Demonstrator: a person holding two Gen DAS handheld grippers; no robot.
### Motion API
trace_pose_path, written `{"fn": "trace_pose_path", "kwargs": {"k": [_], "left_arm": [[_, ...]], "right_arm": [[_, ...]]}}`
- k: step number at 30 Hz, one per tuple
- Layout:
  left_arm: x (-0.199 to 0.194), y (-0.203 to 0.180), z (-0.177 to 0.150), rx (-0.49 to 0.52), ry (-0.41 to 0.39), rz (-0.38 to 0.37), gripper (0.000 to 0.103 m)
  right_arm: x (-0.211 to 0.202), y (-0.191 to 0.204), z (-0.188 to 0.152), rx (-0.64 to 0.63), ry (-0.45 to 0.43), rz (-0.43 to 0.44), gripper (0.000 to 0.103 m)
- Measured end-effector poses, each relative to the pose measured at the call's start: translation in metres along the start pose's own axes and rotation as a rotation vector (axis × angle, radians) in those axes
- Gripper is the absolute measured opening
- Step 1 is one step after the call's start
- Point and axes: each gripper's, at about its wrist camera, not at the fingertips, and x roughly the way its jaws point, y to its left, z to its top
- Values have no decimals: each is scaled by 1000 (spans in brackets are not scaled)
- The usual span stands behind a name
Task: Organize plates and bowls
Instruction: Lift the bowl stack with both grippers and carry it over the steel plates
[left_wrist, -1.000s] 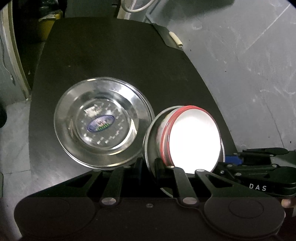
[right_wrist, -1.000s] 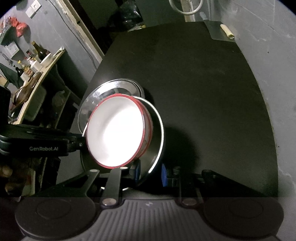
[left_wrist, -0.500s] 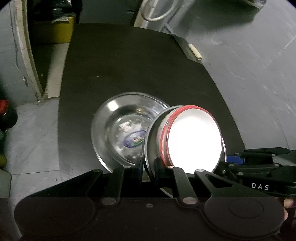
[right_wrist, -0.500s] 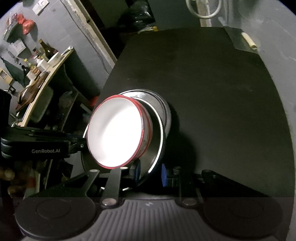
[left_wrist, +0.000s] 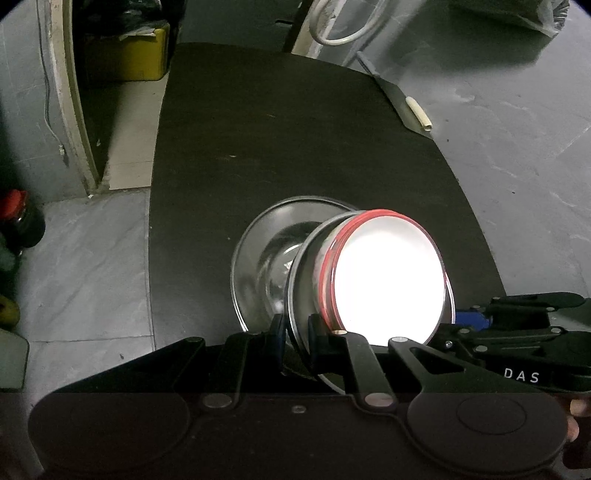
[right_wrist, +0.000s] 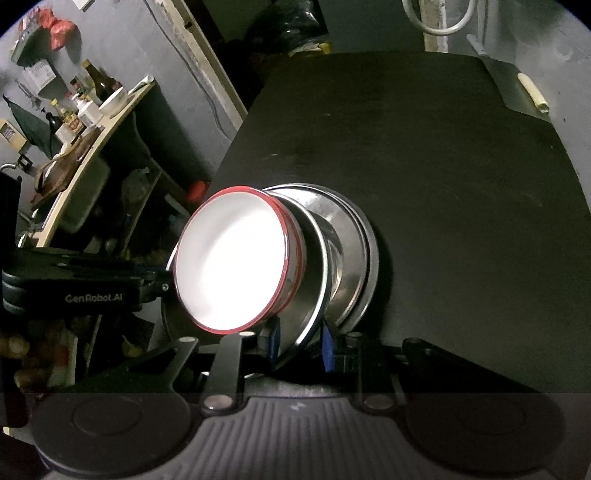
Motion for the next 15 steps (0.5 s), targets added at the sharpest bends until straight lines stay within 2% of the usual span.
{"fn": "trace_pose_path", "kwargs": {"k": [15], "left_arm": [[16, 9, 13, 2, 23, 14, 12]], "right_arm": [[13, -4, 7, 22, 9, -6, 26]]}}
